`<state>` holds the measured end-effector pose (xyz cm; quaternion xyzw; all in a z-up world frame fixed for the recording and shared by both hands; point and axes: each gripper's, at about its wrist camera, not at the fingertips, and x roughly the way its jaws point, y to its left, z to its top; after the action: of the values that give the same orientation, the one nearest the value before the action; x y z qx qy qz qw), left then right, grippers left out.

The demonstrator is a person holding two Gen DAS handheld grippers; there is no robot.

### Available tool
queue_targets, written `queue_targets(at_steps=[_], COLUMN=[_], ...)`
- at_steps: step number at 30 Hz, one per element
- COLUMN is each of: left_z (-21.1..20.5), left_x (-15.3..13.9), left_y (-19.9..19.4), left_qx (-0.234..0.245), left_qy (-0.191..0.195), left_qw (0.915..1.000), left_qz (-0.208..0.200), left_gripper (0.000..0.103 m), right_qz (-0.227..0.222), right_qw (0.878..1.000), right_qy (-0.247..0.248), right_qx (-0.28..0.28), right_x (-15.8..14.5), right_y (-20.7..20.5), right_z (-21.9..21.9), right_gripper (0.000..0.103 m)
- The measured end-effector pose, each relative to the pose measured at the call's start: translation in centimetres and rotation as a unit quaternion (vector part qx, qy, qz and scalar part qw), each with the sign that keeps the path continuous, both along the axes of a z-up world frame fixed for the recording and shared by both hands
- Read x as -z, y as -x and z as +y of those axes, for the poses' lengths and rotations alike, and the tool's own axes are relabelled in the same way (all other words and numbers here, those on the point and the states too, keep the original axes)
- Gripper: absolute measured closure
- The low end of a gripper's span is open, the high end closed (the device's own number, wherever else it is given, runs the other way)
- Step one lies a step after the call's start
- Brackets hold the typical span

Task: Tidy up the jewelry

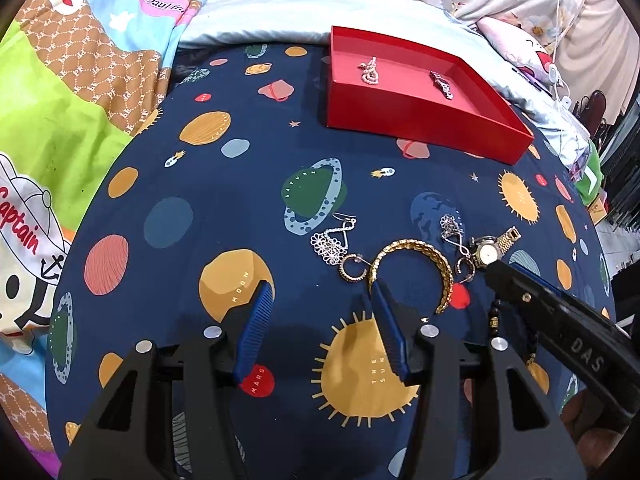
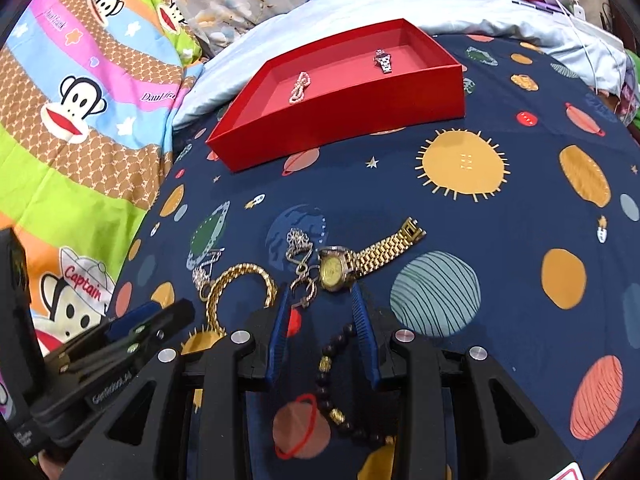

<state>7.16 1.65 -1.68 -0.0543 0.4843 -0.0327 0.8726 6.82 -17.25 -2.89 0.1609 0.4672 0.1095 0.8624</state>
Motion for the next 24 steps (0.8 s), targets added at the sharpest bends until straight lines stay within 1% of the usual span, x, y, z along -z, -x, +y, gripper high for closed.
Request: queue_targets(at_steps=[7, 15, 16, 17, 20, 24], left_z=[0.0, -0.3, -0.4, -0.4, -0.5, -0.6], left_x=[0.0, 0.2, 0.3, 0.3, 0.2, 0.2], left_y=[-0.3, -0.5, -0.5, -0.5, -0.4, -0.3], left_qx=[0.001, 0.003, 0.003, 0.004, 0.005, 0.008], left_qy=[0.003, 0.004, 0.005, 0.005, 0.005, 0.008], left_qw=[1.0000, 1.0000, 1.0000, 1.0000, 1.0000, 0.9999], left_qz=[0.002, 0.005, 0.006, 0.007, 0.006, 0.007], left_gripper=[0.054, 0.052, 0.052, 0.052, 0.052, 0.052], right_qz=[-0.003, -0.012, -0.014, -0.014, -0.012, -0.004], right_qw=[1.000, 0.999, 0.999, 0.998, 0.998, 0.998], right_qy=[0.003, 0.045, 0.050, 0.059, 0.056, 0.064], right_qx=[0.006, 0.009, 0.008, 0.005, -0.008, -0.007], right_x=[0.2, 0.4, 0.4, 0.4, 0.4, 0.0], right_y=[-1.3, -2.5, -2.6, -2.7, -2.6, -1.6], right_z=[0.1, 1.0, 1.1, 1.3, 1.3, 0.0], right_gripper=[0.073, 0.076, 0.077, 0.084, 0.092, 0.094])
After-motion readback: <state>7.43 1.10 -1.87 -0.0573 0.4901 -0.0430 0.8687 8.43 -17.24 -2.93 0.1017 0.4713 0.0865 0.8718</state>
